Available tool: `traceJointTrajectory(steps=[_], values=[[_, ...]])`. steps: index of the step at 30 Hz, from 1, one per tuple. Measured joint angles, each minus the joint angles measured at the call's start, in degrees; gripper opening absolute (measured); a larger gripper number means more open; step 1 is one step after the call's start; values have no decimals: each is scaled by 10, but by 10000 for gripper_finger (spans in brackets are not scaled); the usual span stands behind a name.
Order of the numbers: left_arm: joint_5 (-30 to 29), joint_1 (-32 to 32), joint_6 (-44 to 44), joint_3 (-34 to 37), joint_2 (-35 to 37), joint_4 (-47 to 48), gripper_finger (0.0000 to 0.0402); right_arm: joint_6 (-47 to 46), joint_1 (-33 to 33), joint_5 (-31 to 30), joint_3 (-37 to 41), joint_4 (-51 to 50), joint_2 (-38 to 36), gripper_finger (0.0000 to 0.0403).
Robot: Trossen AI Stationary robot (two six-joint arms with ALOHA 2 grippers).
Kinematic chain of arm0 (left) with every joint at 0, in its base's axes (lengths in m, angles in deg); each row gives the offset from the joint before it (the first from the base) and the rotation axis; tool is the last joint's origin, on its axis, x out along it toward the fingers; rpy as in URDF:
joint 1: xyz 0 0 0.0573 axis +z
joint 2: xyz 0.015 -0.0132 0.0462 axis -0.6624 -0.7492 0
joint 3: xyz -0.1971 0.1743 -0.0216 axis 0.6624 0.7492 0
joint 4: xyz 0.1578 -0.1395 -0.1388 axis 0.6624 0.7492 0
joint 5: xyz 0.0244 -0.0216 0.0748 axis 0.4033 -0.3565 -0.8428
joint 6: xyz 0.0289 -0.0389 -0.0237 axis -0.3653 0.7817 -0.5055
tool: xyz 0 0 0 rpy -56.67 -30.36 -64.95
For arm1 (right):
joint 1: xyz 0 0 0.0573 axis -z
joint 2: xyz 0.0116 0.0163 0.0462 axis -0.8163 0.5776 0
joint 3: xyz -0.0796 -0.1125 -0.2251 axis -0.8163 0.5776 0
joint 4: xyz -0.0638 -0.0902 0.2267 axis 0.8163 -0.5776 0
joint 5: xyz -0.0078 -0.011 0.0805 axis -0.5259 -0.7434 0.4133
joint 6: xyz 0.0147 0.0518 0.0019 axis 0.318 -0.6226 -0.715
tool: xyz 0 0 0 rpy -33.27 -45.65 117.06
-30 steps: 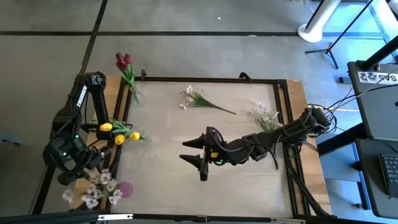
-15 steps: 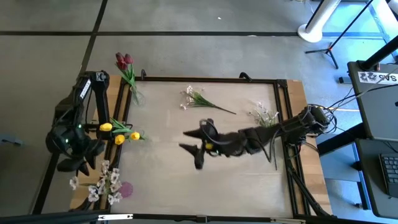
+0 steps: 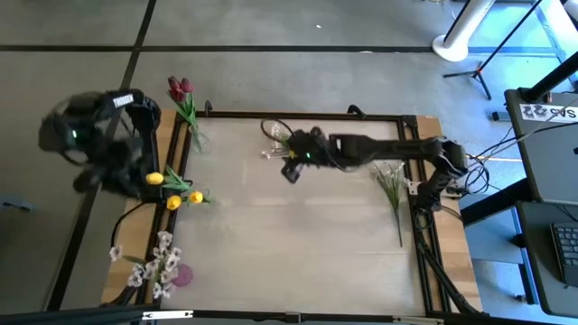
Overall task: Sort flowers into vase by color
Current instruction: Put the top white flowers into the purple vase
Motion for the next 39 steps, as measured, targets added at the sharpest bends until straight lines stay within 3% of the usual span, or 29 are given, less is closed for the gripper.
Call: traceJointTrajectory(steps=[5, 8, 17, 23, 28, 35, 39], values=[[-284, 0, -185, -40, 1, -42, 167, 70, 82, 103, 50, 36, 34, 237], [-412, 0, -267, -41, 0, -67, 167, 108, 118, 129, 69, 48, 65, 237], [-420, 26, -266, -42, 3, -74, 167, 173, 178, 182, 80, 70, 151, 237], [-420, 28, -278, -42, 3, -70, 167, 168, 179, 171, 77, 74, 196, 229], [-420, 28, -287, -42, 3, -50, 167, 132, 173, 164, 76, 69, 210, 169], [-420, 28, -325, -42, 3, -51, 167, 78, 167, 162, 62, 56, 208, 21], [-405, 28, -348, -42, 2, -66, 167, 48, 145, 171, 26, 4, 182, 26]])
